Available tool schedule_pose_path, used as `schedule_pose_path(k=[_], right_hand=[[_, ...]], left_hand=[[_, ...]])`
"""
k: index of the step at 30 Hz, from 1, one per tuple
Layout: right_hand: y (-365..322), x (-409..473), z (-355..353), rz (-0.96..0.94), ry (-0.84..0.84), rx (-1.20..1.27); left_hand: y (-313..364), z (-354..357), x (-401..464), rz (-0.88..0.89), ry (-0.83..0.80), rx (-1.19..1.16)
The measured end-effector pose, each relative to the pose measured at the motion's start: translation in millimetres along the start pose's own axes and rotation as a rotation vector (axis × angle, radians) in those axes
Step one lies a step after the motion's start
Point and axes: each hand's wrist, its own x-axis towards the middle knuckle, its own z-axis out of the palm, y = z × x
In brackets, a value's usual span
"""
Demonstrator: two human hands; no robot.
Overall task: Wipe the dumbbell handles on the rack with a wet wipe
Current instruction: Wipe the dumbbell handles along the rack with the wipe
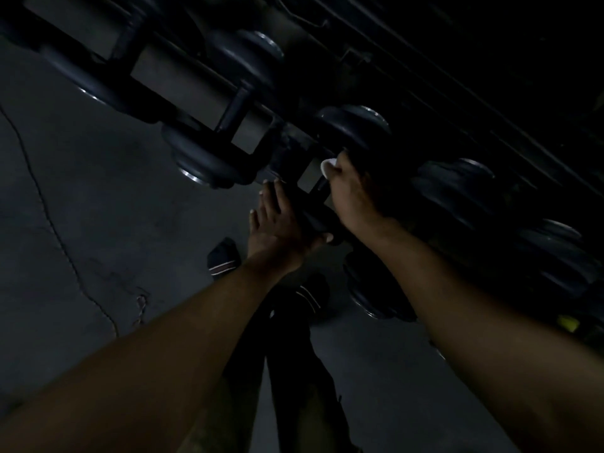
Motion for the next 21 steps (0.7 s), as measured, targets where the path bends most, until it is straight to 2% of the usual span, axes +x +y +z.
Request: schedule_pose_path(k=[3, 5, 7, 10, 15, 19, 21], right_hand=[[11, 1, 16, 0.05, -0.058, 0.116], [7, -4, 5, 0.105, -0.178, 0.209], [7, -3, 2, 0.117, -0.215, 0.257], [9, -5, 0, 0.09, -0.052, 0.144], [7, -1, 6, 0.105, 0.004, -0.022], [-2, -4, 19, 0.115, 0.133, 0.162], [-7, -8, 20, 0.232, 0.234, 0.34]], left_hand=[[-1, 1, 1, 0.009, -0.006, -0.001], [-2, 2, 1, 0.012, 0.0, -0.009], [-2, 2, 0, 0.017, 0.005, -0.012], [-2, 0, -1, 0.019, -0.001, -0.022], [-2, -2, -2, 0.019, -0.008, -0.027], [-2, -1, -1, 0.014, -0.014, -0.029], [-2, -1, -1, 0.008, -0.04, -0.036]])
